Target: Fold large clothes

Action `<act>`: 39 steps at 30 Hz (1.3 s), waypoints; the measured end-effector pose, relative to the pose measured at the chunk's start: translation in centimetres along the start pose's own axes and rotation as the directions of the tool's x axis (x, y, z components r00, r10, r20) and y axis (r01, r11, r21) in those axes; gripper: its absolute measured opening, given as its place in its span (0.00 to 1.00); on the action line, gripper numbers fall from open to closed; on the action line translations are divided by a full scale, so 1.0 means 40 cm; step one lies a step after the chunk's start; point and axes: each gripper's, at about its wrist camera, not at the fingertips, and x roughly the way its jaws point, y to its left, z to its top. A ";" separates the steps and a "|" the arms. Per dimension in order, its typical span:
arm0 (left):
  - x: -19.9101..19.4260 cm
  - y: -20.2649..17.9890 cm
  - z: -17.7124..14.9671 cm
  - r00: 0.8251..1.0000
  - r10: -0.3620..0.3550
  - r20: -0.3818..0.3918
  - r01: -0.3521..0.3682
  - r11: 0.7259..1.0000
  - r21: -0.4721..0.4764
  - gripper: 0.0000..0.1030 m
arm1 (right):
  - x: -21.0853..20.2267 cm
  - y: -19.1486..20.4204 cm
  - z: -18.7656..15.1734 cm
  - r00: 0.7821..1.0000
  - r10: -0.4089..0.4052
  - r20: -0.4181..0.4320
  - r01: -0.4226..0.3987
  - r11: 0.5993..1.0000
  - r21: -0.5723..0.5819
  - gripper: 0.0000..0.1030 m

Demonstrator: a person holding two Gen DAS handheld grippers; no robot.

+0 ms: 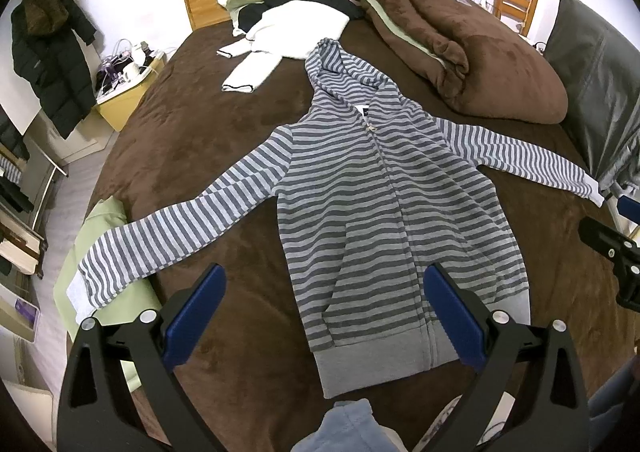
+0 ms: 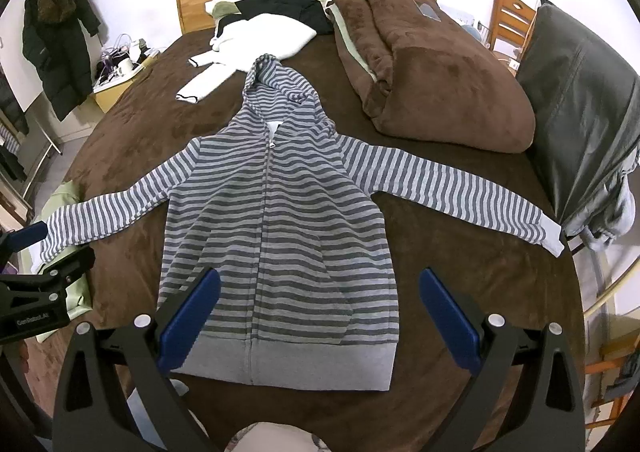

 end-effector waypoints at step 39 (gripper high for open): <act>0.007 0.005 -0.005 1.000 -0.001 -0.002 0.001 1.000 -0.007 0.94 | 0.010 0.010 -0.004 1.000 0.001 -0.011 -0.001 1.000 -0.006 0.95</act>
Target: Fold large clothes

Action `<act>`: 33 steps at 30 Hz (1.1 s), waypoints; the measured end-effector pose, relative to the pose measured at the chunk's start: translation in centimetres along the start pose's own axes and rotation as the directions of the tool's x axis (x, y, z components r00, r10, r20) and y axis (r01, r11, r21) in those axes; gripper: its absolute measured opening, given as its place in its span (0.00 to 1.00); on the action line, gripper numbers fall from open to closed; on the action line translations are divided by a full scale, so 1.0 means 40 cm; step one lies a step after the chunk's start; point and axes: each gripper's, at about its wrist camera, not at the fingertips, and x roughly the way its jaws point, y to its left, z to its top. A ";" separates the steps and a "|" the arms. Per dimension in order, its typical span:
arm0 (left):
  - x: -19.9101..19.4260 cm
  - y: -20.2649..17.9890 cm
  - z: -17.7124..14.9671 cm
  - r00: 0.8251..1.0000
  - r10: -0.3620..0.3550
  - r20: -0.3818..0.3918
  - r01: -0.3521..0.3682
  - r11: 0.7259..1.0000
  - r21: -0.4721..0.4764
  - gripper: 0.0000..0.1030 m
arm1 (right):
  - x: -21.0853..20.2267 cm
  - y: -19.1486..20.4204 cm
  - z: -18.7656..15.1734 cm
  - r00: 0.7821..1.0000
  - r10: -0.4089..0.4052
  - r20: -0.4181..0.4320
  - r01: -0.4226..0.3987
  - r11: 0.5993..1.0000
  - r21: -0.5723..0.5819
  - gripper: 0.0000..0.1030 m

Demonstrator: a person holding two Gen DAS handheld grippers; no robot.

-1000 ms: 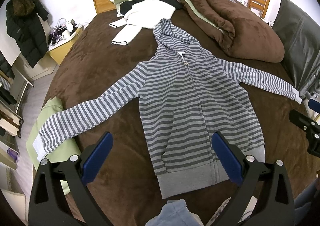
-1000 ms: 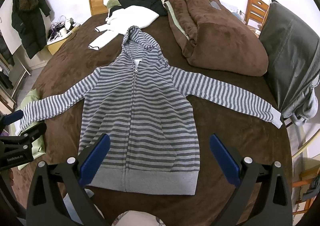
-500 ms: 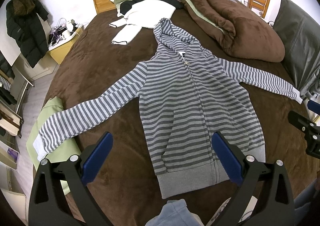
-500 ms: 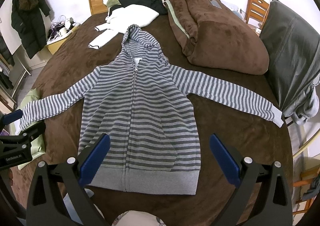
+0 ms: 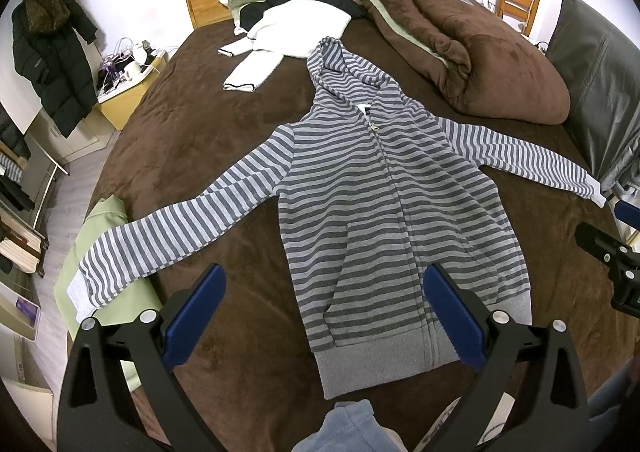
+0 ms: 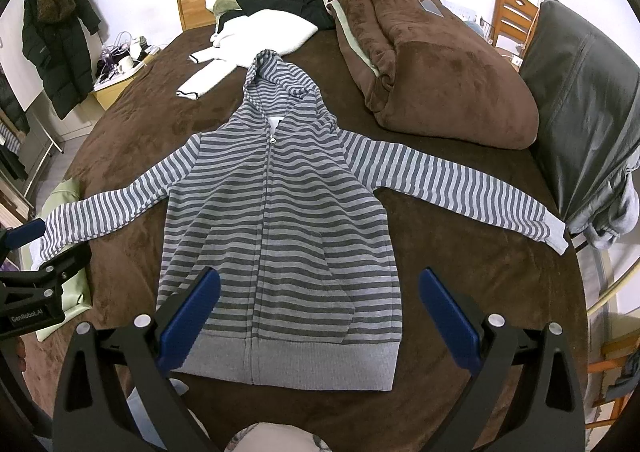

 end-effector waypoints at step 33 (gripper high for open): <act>0.466 -0.451 0.312 0.967 -0.245 -0.067 0.254 0.934 0.250 0.94 | 0.304 -0.576 0.024 0.994 -0.095 0.058 0.053 0.865 0.499 0.95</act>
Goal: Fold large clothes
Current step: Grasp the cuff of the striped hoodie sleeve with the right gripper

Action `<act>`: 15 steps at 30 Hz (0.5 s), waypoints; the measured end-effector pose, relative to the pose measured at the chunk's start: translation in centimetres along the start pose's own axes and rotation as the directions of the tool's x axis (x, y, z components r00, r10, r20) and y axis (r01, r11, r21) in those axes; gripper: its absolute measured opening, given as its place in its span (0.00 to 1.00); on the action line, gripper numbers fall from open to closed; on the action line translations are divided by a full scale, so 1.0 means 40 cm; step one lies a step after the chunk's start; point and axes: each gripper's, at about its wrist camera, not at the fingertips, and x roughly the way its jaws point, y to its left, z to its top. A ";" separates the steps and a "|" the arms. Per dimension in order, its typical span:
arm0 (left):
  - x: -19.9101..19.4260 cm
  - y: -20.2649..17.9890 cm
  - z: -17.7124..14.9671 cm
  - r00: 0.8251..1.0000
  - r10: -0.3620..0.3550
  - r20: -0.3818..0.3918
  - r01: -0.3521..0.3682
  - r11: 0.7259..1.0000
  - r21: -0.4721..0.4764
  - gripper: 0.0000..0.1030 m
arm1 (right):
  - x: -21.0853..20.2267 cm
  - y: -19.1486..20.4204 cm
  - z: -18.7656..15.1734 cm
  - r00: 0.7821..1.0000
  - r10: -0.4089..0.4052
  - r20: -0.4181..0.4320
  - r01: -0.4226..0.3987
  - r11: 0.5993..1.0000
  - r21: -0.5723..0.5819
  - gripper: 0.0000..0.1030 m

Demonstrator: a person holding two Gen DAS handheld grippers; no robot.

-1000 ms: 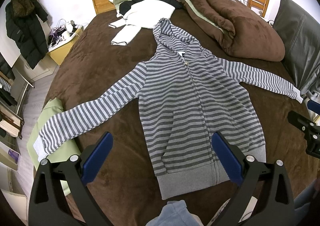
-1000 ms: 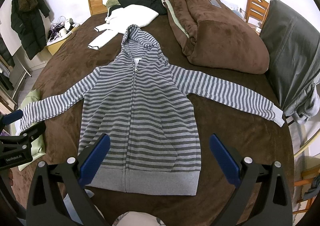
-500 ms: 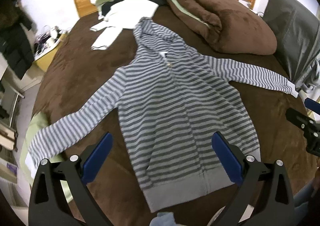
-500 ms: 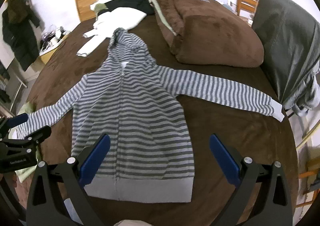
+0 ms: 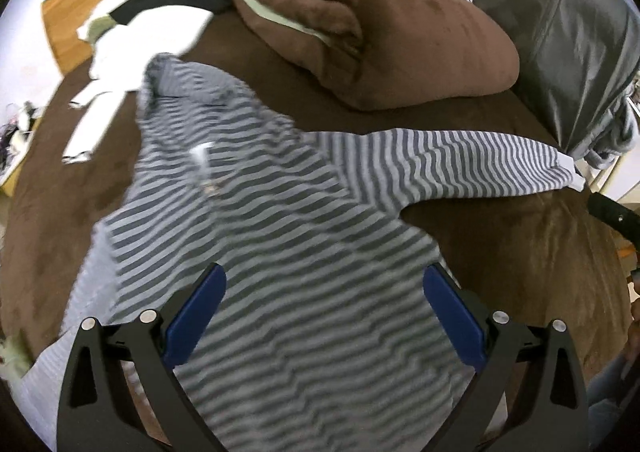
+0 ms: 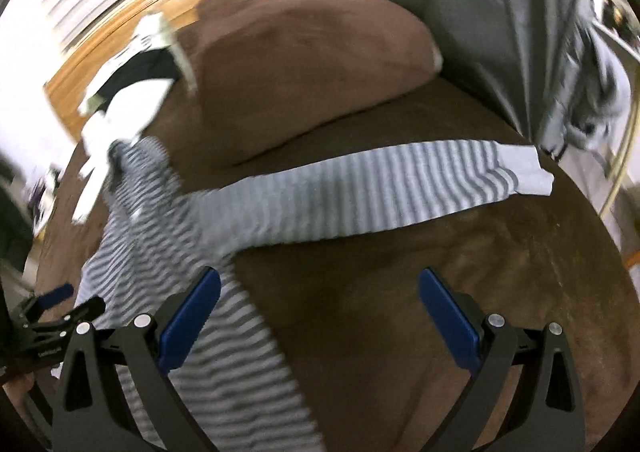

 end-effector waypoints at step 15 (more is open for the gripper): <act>0.364 -0.078 0.032 0.997 -0.073 -0.008 0.073 0.997 0.037 0.94 | 0.226 -0.507 0.040 0.981 0.098 0.165 -0.165 0.870 0.466 0.95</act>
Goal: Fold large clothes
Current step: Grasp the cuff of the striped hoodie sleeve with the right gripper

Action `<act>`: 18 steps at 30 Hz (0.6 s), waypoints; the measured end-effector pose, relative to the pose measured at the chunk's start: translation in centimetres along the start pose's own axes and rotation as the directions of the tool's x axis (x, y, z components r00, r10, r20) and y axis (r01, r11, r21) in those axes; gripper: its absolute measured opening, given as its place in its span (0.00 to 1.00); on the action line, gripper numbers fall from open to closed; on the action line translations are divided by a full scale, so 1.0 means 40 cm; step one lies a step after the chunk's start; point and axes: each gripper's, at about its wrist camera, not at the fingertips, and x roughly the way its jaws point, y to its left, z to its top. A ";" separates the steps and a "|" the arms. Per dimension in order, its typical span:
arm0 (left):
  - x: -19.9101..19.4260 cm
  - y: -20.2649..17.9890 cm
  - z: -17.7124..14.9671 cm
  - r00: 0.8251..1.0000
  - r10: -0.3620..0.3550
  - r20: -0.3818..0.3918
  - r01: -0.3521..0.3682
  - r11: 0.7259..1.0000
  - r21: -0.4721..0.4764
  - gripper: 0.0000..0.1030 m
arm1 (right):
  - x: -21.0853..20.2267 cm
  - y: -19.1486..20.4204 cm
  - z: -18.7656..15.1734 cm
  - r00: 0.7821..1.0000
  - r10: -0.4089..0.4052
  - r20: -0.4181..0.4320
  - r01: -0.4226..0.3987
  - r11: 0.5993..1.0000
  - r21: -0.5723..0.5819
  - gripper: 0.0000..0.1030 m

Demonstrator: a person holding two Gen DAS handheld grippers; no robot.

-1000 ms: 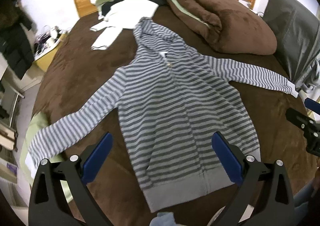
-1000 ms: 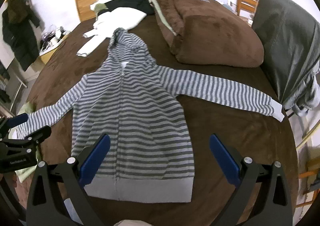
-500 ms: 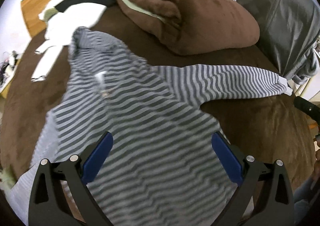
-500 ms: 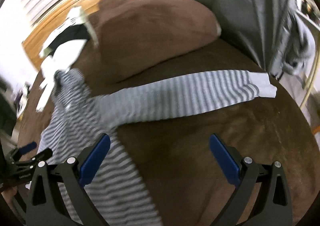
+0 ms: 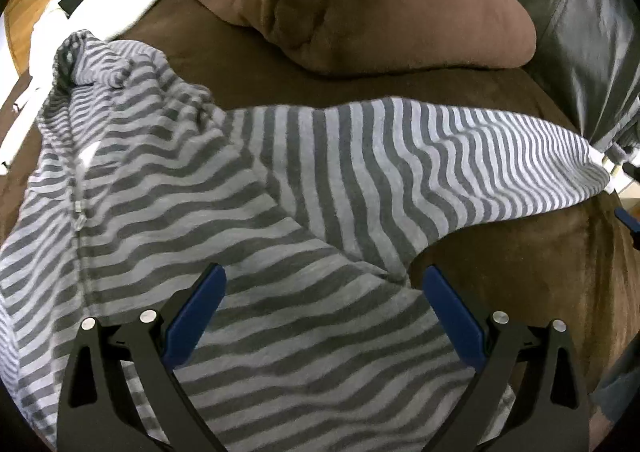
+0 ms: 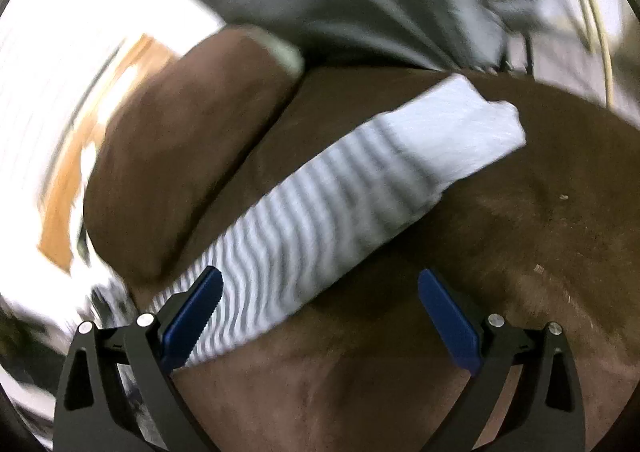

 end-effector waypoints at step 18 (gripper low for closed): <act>0.081 -0.012 -0.013 0.999 0.022 -0.033 -0.021 0.999 0.043 0.94 | 0.117 -0.183 0.110 0.996 -0.031 0.085 0.004 0.953 0.302 0.21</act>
